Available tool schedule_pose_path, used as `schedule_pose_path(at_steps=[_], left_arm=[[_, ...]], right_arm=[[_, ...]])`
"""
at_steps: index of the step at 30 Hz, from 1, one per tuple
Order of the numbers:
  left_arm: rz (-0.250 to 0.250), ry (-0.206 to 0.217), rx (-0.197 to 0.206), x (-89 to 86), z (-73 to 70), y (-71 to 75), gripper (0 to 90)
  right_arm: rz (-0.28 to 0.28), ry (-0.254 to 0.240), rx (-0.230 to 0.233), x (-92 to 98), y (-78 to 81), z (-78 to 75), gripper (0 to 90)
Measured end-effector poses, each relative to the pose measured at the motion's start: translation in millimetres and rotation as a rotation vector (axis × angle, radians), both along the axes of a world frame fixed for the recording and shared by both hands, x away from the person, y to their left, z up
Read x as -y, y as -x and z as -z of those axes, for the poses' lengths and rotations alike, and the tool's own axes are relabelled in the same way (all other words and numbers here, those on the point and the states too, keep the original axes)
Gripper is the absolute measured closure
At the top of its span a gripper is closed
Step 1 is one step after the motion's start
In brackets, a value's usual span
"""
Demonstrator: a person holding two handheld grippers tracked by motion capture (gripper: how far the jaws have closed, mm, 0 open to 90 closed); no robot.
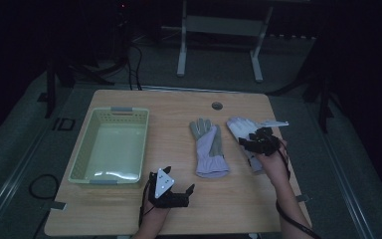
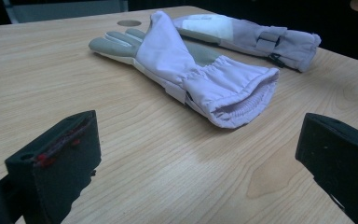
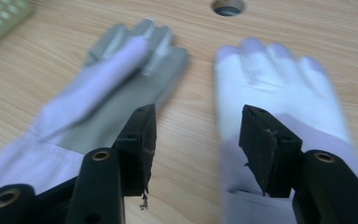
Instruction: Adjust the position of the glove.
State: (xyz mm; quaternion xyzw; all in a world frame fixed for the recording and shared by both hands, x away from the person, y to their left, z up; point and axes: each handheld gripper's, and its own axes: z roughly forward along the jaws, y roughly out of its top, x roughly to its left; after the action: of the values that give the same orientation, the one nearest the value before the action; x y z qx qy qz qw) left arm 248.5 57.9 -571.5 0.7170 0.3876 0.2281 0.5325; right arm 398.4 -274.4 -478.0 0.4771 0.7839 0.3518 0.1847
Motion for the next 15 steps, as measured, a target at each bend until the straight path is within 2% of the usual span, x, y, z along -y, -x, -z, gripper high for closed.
schedule_pose_path(at_steps=[1, 2, 3, 4, 5, 6, 8, 11, 12, 15], left_arm=[[0.000, 0.000, 0.000, 0.0, 0.0, 0.0, 0.2], [0.001, 0.000, 0.000, 0.0, 0.0, 0.0, 0.2], [0.001, 0.000, 0.000, 0.0, 0.0, 0.0, 0.2], [0.000, 0.000, 0.000, -0.1, 0.0, 0.0, 0.2], [0.000, 0.000, 0.000, -0.1, 0.0, 0.0, 0.2], [-0.001, 0.000, 0.000, 0.0, 0.0, 0.0, 0.2], [-0.001, 0.000, 0.000, 0.0, 0.0, 0.0, 0.2], [-0.001, 0.000, 0.000, 0.0, 0.0, 0.0, 0.2], [-0.001, 0.000, -0.001, 0.0, 0.0, 0.0, 0.2], [-0.001, 0.000, -0.002, -0.2, 0.0, -0.1, 0.2]], right_arm=[[0.000, 0.000, 0.000, 0.0, 0.0, 0.0, 46.1], [0.020, 0.009, 0.007, 11.1, -2.6, 0.5, 46.1], [0.020, 0.009, 0.007, 11.1, -2.6, 0.5, 46.1], [0.024, 0.010, 0.013, 22.1, -5.4, 0.7, 46.1], [0.024, 0.010, 0.013, 22.1, -5.4, 0.7, 46.1], [0.033, 0.022, 0.008, 32.1, -9.4, 1.2, 46.2], [0.027, 0.034, 0.010, 39.8, -13.1, 0.8, 46.2], [0.019, 0.037, 0.000, 45.8, -17.1, 0.4, 46.1], [0.022, 0.054, -0.011, 50.7, -22.3, 1.4, 46.1], [0.017, 0.065, -0.022, 54.5, -27.9, 5.0, 46.1]])
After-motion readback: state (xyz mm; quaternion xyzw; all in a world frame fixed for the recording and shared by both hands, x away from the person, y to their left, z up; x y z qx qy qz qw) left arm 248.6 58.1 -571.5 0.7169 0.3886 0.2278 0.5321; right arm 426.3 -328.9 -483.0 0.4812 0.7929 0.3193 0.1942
